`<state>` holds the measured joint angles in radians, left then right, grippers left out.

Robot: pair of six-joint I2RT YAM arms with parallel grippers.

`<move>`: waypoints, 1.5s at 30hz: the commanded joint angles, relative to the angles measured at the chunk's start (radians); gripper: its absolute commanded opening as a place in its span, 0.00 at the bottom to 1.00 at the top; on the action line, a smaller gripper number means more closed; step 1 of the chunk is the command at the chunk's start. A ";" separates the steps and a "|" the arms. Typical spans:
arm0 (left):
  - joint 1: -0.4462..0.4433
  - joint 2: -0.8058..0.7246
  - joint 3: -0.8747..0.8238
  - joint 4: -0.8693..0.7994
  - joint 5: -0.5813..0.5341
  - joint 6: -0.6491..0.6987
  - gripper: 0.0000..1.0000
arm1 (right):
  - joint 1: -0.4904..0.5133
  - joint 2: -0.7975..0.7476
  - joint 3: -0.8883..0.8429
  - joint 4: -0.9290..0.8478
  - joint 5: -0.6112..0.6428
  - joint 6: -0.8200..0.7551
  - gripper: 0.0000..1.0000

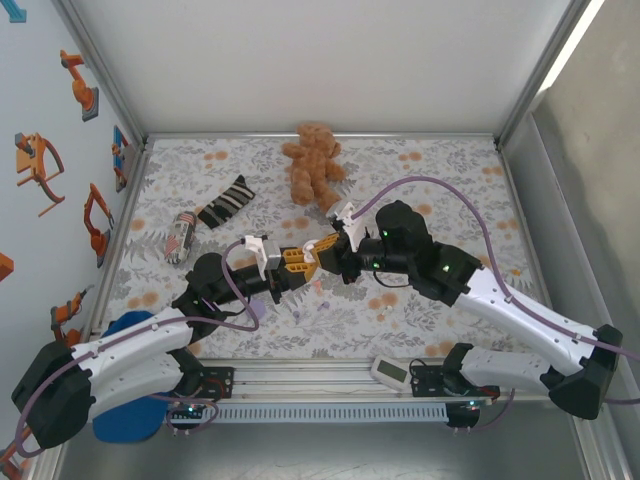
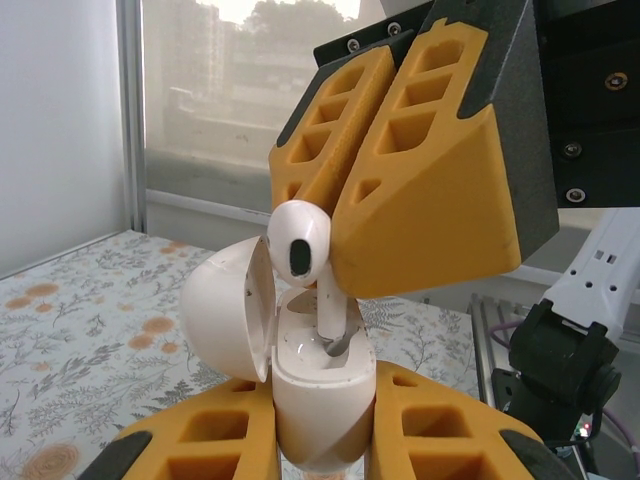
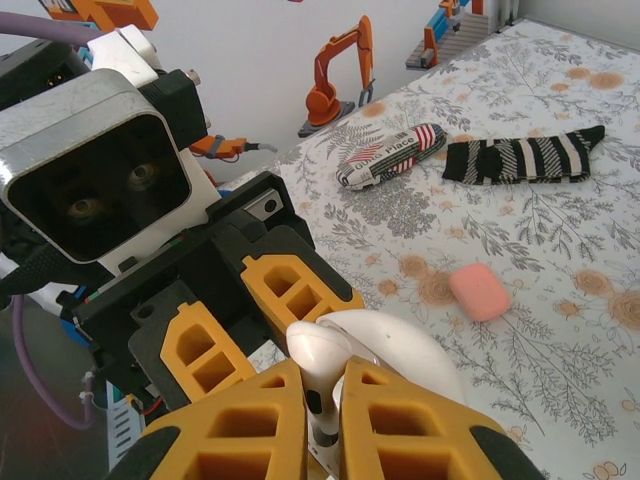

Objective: Insert the wireless bluetooth earbuds into the charging case

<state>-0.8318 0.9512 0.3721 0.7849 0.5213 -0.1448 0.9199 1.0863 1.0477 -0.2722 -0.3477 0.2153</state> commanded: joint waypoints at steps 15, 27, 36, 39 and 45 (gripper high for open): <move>-0.007 -0.024 0.028 0.001 0.018 0.013 0.00 | 0.006 -0.006 0.006 0.000 -0.014 -0.009 0.12; -0.009 -0.031 0.033 -0.050 0.014 0.035 0.00 | 0.007 -0.007 0.013 -0.022 -0.005 -0.005 0.12; -0.009 -0.043 0.032 -0.063 0.008 0.042 0.00 | 0.006 -0.006 0.006 -0.030 -0.022 0.000 0.12; -0.009 -0.045 0.032 -0.063 0.006 0.042 0.00 | 0.007 -0.003 0.004 -0.034 -0.027 0.002 0.12; -0.009 -0.047 0.034 -0.063 0.006 0.042 0.00 | 0.008 0.000 -0.002 -0.033 -0.054 0.007 0.12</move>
<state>-0.8375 0.9245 0.3740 0.7124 0.5201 -0.1204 0.9203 1.0863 1.0477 -0.2989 -0.3763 0.2123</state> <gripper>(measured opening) 0.207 0.124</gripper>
